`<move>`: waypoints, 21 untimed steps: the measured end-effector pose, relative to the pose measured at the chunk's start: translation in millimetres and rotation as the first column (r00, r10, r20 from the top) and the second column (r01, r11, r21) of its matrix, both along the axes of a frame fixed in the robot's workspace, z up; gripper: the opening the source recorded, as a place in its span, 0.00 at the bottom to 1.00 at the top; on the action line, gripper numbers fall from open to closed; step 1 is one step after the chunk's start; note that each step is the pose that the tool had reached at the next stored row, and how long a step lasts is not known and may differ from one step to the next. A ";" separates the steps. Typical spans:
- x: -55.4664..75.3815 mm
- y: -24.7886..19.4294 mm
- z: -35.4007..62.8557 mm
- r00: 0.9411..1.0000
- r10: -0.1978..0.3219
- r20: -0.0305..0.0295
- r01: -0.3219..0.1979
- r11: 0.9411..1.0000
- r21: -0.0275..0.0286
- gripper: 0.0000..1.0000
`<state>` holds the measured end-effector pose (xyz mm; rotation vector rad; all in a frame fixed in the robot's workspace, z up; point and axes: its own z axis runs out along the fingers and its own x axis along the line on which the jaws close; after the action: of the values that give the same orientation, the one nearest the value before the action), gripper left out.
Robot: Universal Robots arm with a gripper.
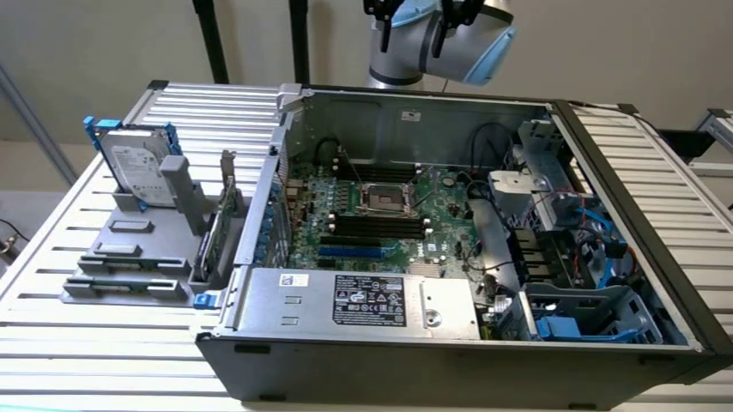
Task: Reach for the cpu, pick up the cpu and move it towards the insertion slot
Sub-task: 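Pick up the cpu and move it towards the insertion slot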
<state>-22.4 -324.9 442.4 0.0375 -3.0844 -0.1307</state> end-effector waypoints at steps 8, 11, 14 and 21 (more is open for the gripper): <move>0.0 0.0 19.9 1.000 0.000 0.000 0.000 1.000 0.000 0.69; -2.5 -0.5 19.0 1.000 0.000 0.000 0.000 1.000 0.000 0.69; -20.9 -4.1 12.6 1.000 0.000 0.003 0.000 1.000 -0.003 0.69; -120.5 -23.6 -22.4 1.000 -0.002 0.017 0.002 1.000 -0.015 0.69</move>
<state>-142.9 -348.6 420.0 0.0351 -3.1025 -0.1079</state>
